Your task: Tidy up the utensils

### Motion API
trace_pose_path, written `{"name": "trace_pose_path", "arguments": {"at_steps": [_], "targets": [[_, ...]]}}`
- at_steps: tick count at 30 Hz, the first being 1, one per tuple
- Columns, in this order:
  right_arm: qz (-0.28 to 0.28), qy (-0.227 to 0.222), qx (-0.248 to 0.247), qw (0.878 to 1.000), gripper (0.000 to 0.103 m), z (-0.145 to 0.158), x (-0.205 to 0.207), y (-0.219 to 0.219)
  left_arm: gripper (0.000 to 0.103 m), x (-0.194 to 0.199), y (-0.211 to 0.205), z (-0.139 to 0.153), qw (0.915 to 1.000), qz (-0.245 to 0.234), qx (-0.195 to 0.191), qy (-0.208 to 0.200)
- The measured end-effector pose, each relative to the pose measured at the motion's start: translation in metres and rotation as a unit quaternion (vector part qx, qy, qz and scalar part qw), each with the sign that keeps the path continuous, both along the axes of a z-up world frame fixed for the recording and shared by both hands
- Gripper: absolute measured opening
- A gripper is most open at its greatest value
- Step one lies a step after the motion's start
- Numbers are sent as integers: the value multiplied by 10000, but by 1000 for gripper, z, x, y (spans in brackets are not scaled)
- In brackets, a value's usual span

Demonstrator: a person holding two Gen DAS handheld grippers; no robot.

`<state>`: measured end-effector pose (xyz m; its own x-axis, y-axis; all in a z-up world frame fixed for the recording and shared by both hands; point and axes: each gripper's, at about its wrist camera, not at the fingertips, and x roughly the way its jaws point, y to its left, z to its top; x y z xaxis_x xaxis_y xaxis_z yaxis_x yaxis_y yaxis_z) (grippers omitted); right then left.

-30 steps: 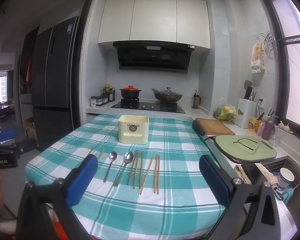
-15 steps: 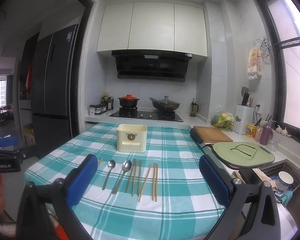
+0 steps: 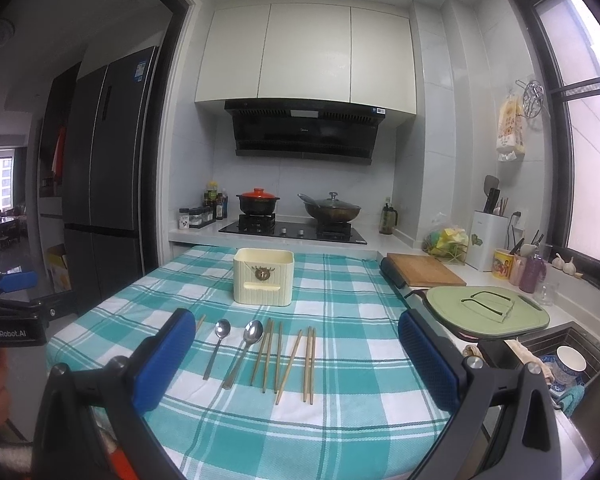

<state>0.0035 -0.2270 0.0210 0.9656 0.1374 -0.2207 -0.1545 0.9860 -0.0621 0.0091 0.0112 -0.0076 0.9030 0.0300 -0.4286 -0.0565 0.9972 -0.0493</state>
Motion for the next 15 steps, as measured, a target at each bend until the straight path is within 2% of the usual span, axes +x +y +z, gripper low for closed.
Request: {"name": "trace_pose_path", "arguments": {"at_steps": [15], "targets": [[-15, -31, -61, 10000, 103, 0, 3, 1, 103, 8, -1, -2, 9999, -29, 70, 74]]}}
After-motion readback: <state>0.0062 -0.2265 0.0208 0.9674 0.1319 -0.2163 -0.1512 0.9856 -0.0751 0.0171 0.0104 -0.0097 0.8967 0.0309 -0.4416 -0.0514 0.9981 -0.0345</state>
